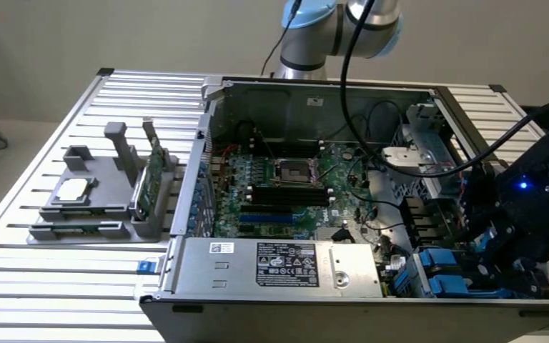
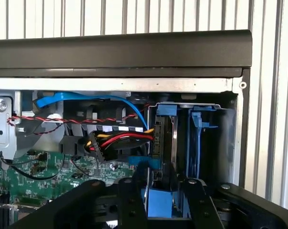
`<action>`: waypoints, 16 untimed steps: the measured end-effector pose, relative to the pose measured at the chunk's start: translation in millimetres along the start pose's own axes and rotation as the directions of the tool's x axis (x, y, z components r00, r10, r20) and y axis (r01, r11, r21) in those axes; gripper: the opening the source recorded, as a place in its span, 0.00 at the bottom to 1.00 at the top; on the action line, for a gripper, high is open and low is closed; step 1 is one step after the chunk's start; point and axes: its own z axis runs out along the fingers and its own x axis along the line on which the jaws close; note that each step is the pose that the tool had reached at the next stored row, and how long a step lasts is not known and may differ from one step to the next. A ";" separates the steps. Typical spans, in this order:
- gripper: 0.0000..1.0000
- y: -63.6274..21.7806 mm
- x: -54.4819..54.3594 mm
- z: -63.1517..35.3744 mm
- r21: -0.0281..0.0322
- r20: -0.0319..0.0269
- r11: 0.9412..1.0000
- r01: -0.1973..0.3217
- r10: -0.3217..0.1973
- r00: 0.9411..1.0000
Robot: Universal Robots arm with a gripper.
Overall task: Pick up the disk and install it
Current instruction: 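Insert the second disk wire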
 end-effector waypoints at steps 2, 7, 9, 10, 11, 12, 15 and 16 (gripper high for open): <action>0.42 0.1 0.3 -2.5 0.004 0.000 1.000 -0.001 0.001 1.000; 0.42 0.7 1.8 -12.2 0.012 0.000 1.000 -0.002 0.002 1.000; 0.42 1.0 2.7 -17.4 0.013 0.000 1.000 -0.002 0.002 1.000; 0.42 1.2 3.1 -19.9 0.014 0.000 1.000 -0.003 0.003 1.000; 0.42 1.0 3.5 -22.4 0.014 0.000 1.000 -0.002 0.002 1.000; 0.42 0.4 3.9 -24.6 0.014 0.000 1.000 -0.003 0.003 1.000; 0.40 -3.5 4.7 -29.5 0.014 0.000 1.000 -0.003 0.003 1.000; 0.27 -5.7 4.9 -30.7 0.014 0.000 1.000 -0.002 0.002 1.000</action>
